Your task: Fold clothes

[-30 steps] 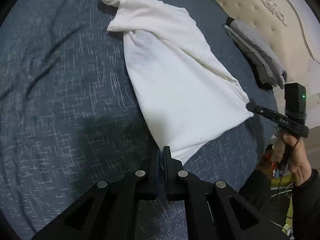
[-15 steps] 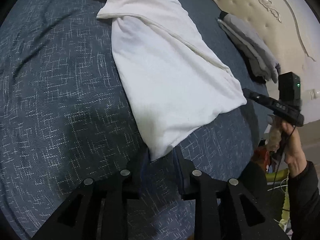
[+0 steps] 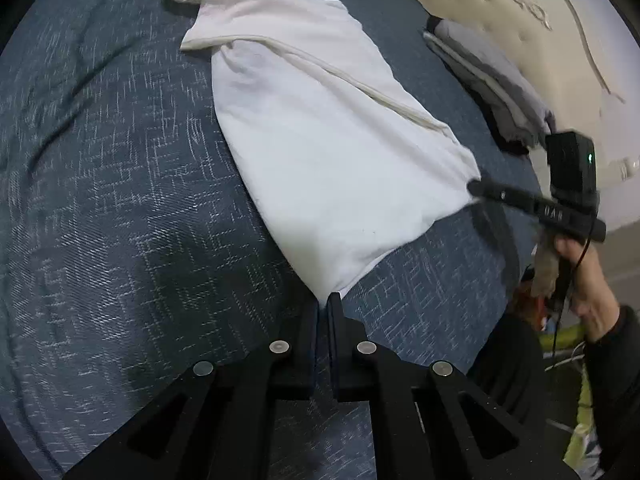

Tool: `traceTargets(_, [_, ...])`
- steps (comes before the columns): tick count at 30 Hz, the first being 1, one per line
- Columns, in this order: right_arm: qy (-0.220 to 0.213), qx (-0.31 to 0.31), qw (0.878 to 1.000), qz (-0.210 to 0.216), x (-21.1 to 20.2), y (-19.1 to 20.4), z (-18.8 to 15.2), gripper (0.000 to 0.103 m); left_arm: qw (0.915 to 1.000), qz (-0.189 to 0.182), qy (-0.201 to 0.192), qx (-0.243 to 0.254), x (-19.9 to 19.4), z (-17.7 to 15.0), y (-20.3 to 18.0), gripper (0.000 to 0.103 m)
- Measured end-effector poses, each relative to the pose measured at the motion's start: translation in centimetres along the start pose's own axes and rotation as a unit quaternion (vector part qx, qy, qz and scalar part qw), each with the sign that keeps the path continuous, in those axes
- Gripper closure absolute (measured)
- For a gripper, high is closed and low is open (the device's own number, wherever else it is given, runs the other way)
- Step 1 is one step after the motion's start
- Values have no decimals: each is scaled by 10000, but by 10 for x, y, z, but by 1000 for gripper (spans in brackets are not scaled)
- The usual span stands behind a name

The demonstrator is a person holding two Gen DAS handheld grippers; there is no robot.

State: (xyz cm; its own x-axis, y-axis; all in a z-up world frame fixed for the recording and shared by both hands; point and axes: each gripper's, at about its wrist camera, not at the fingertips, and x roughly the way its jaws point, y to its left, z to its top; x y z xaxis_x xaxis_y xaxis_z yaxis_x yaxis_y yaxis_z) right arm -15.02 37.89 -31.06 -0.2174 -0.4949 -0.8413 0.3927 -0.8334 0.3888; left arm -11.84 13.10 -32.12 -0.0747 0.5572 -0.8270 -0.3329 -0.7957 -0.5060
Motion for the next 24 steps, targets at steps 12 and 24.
traceTargets(12, [237,-114,9982,-536,-4,1,2,90,9999,85,-28,69,-11,-7,6,99])
traceTargets(24, [-205,-643,9965,-487,-2,66,81,64,9875,1000,-1137,-434,-69,11,67,96])
